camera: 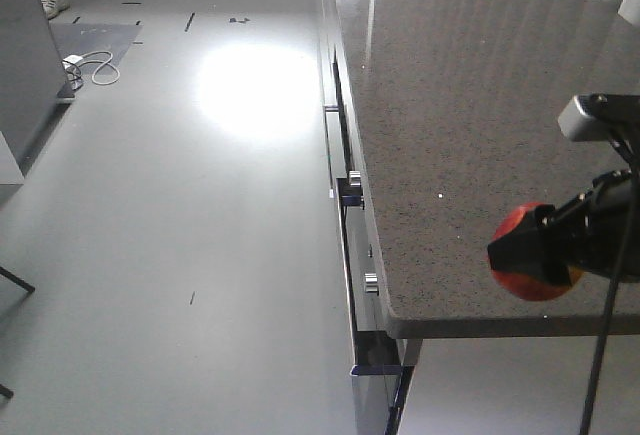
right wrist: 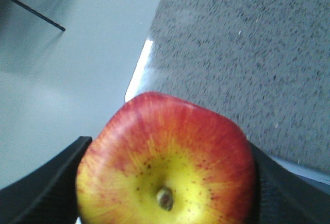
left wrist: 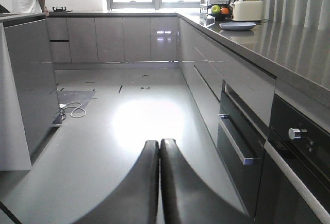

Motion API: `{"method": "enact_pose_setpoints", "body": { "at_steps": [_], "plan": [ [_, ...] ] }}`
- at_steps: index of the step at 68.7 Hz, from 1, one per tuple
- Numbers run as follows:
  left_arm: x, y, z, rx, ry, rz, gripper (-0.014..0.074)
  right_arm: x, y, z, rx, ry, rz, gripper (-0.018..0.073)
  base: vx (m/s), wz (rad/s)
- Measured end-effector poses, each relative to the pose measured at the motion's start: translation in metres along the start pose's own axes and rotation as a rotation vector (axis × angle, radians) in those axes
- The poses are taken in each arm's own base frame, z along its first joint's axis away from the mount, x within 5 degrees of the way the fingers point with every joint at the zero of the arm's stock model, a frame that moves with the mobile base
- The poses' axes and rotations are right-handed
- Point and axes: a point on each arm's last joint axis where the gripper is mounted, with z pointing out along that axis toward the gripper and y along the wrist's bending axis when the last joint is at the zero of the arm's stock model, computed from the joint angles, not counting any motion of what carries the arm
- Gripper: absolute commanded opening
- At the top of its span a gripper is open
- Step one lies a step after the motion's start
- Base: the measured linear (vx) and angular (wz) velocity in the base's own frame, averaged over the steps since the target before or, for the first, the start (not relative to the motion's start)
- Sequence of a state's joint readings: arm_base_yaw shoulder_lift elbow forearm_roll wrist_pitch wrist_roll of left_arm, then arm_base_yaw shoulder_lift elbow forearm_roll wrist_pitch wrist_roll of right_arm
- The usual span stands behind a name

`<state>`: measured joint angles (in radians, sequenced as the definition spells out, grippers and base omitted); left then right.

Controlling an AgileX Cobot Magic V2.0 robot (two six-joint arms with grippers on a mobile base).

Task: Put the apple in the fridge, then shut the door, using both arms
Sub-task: 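Close the right gripper on the apple and lift it, then drive the base away from the counter holding the apple in the right gripper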

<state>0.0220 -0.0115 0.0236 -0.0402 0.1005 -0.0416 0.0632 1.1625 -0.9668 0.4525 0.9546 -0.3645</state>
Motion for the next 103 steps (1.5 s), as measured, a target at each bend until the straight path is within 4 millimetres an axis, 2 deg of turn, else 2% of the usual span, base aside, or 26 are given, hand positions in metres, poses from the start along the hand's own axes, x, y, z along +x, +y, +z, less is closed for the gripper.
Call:
{"method": "enact_pose_setpoints", "body": {
  "at_steps": [10, 27, 54, 78, 103],
  "plan": [
    [0.000, 0.000, 0.000, 0.000, 0.000, 0.000, -0.0006, 0.031, 0.010, -0.014, -0.015, 0.006, -0.024, 0.0196, 0.00, 0.00],
    [0.000, 0.000, 0.000, 0.000, 0.000, 0.000, -0.0006, 0.080, 0.021, -0.026, -0.048, 0.010, -0.027, 0.0196, 0.00, 0.00],
    [0.000, 0.000, 0.000, 0.000, 0.000, 0.000, -0.0006, 0.136, 0.040, -0.044, -0.120, -0.047, -0.059, 0.0196, 0.00, 0.00],
    [0.000, 0.000, 0.000, 0.000, 0.000, 0.000, -0.0006, 0.166, 0.053, -0.066, -0.128, -0.143, -0.138, 0.0196, 0.00, 0.00],
    [0.000, 0.000, 0.000, 0.000, 0.000, 0.000, -0.0006, 0.173, 0.056, -0.070, -0.131, -0.155, -0.158, 0.0196, 0.00, 0.00]
  ]
}}
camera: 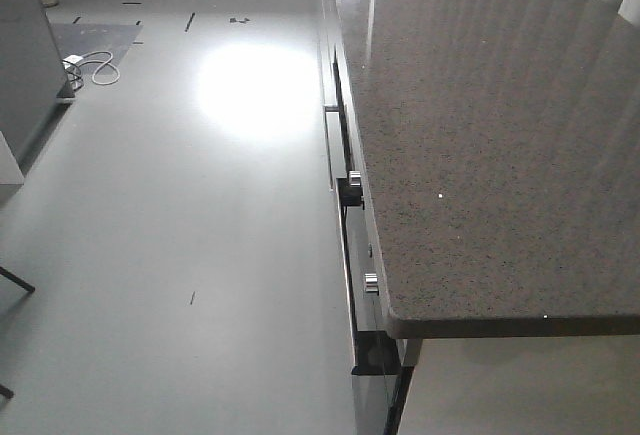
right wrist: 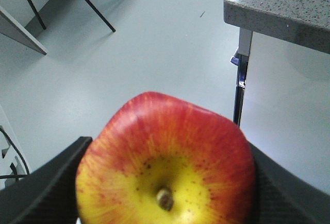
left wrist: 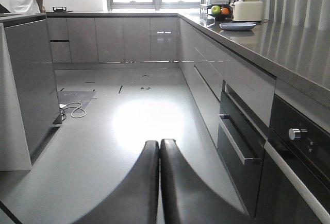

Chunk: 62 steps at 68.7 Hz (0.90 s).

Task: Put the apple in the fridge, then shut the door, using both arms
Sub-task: 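Drive the base away from the counter holding the apple in the right gripper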

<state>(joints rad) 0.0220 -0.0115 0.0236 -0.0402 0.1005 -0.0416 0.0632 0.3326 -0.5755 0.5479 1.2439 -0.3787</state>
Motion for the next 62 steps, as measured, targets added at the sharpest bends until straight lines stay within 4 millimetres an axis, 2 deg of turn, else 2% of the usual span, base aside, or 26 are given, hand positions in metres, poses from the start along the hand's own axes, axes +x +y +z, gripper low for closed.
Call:
{"method": "enact_pose_setpoints", "body": {
  "at_steps": [62],
  "plan": [
    [0.0000, 0.0000, 0.0000, 0.000, 0.000, 0.000, -0.0006, 0.0002, 0.0001, 0.0000, -0.001, 0.002, 0.000, 0.0196, 0.00, 0.05]
  ]
}}
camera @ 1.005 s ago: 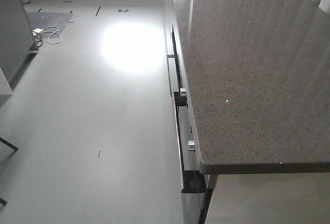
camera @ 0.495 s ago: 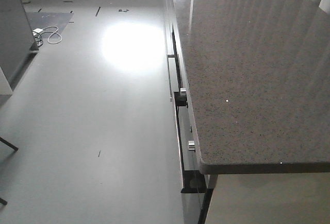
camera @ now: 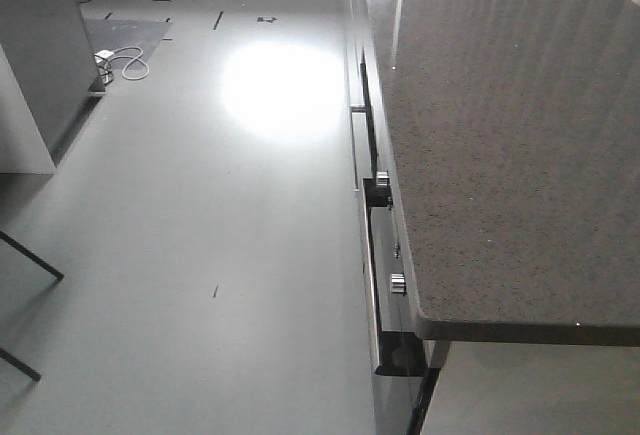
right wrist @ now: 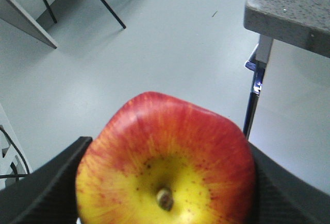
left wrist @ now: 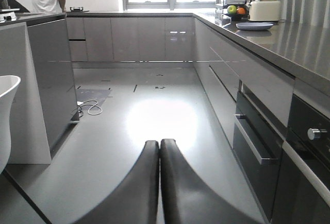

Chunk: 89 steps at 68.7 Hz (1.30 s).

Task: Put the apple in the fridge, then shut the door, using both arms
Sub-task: 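Drive the base away from the counter holding the apple in the right gripper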

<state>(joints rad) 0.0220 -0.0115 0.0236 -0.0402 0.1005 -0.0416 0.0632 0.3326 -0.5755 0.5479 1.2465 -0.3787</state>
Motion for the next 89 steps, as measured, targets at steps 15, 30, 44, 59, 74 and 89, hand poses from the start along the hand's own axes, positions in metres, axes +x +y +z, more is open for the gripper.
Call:
{"method": "enact_pose_setpoints", "body": {
  "at_steps": [15, 30, 44, 59, 74, 89],
  "plan": [
    [0.0000, 0.0000, 0.0000, 0.000, 0.000, 0.000, -0.0006, 0.0000, 0.0000, 0.0000, 0.000, 0.000, 0.000, 0.0196, -0.02, 0.27],
    [0.0000, 0.0000, 0.0000, 0.000, 0.000, 0.000, -0.0006, 0.0000, 0.0000, 0.0000, 0.000, 0.000, 0.000, 0.0196, -0.02, 0.36],
    [0.0000, 0.0000, 0.0000, 0.000, 0.000, 0.000, -0.0006, 0.0000, 0.0000, 0.0000, 0.000, 0.000, 0.000, 0.0196, -0.03, 0.42],
    [0.0000, 0.0000, 0.0000, 0.000, 0.000, 0.000, -0.0006, 0.0000, 0.0000, 0.0000, 0.000, 0.000, 0.000, 0.0196, -0.03, 0.40],
    [0.0000, 0.0000, 0.0000, 0.000, 0.000, 0.000, -0.0006, 0.0000, 0.0000, 0.0000, 0.000, 0.000, 0.000, 0.0196, -0.02, 0.39],
    [0.0000, 0.0000, 0.0000, 0.000, 0.000, 0.000, -0.0006, 0.0001, 0.0000, 0.0000, 0.000, 0.001, 0.000, 0.0196, -0.01, 0.40]
  ]
}}
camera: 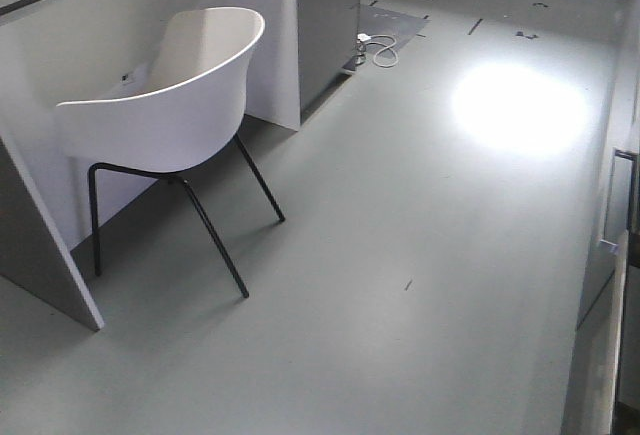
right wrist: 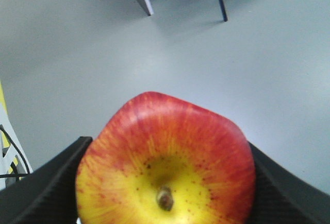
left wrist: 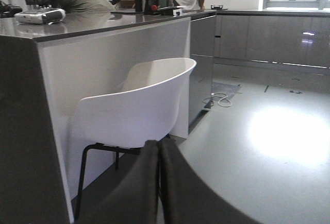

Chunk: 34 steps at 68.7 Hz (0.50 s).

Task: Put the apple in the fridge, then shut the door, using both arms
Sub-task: 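Drive the base away from the counter holding the apple in the right gripper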

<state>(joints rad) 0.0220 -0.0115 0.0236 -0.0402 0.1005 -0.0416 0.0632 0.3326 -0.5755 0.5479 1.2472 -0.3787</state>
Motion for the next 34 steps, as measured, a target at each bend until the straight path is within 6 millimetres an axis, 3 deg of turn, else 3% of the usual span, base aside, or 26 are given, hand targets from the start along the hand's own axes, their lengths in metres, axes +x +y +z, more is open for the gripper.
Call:
{"method": "enact_pose_setpoints", "body": {
  "at_steps": [34],
  "plan": [
    [0.0000, 0.0000, 0.0000, 0.000, 0.000, 0.000, -0.0006, 0.0000, 0.0000, 0.0000, 0.000, 0.000, 0.000, 0.0196, -0.01, 0.42]
  ]
}}
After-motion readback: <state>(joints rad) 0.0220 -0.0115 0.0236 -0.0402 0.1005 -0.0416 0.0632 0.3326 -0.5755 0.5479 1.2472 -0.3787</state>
